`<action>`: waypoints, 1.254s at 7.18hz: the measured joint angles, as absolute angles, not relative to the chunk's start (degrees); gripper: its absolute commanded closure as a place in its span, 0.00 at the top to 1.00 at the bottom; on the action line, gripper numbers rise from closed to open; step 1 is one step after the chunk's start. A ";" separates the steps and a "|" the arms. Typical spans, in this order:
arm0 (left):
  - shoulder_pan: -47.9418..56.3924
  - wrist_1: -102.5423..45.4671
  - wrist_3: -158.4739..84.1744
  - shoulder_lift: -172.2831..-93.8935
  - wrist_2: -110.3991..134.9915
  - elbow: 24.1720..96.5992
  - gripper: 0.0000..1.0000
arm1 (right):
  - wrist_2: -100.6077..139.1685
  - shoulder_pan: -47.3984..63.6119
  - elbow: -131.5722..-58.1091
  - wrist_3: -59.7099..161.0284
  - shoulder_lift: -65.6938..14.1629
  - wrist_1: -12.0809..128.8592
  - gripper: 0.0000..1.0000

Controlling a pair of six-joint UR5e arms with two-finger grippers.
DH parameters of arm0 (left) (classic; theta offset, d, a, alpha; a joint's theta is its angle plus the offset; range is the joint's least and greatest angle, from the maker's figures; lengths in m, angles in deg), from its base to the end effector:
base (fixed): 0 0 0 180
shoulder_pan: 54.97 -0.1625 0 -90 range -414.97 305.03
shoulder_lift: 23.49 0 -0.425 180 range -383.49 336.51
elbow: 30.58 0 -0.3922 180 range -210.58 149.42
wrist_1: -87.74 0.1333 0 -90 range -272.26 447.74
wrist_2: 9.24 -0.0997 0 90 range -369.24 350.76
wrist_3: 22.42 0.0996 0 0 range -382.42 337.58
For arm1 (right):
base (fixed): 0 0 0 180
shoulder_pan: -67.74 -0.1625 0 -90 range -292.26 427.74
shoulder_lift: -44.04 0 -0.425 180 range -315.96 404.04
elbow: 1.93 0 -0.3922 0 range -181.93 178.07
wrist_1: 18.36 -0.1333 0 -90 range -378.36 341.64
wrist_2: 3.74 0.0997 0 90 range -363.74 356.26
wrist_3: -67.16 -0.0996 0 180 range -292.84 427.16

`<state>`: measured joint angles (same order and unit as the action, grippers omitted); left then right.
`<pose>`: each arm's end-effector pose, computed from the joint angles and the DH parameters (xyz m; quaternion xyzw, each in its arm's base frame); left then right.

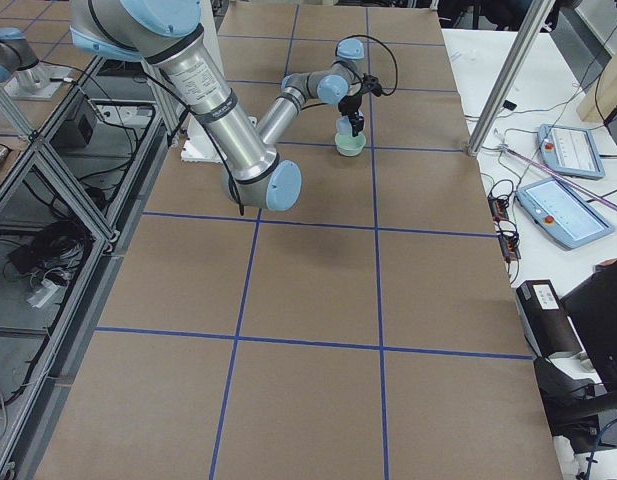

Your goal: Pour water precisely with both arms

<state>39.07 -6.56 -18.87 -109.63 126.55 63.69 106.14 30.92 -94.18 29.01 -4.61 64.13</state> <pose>-0.0948 -0.4631 0.6448 0.0635 0.3854 0.0121 0.9205 -0.5010 -0.4993 0.1923 0.1856 -0.4128 -0.1900 0.8713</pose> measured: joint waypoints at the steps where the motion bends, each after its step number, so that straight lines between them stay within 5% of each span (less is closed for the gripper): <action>1: 39.07 -6.56 -18.86 -109.63 126.55 63.75 1.00 | 103.22 30.11 -94.97 26.80 -9.48 53.28 0.00; 5: 39.07 -7.12 -18.87 -109.63 126.56 63.84 1.00 | 87.99 29.23 -97.98 11.65 -27.36 23.19 0.00; 9: 39.07 -7.44 -18.90 -109.63 126.55 63.84 1.00 | 59.30 30.09 -101.63 -1.08 -41.51 19.49 0.00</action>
<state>39.07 -7.44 -18.90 -109.63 126.55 63.84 59.30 30.09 -101.63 -1.08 -41.51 19.49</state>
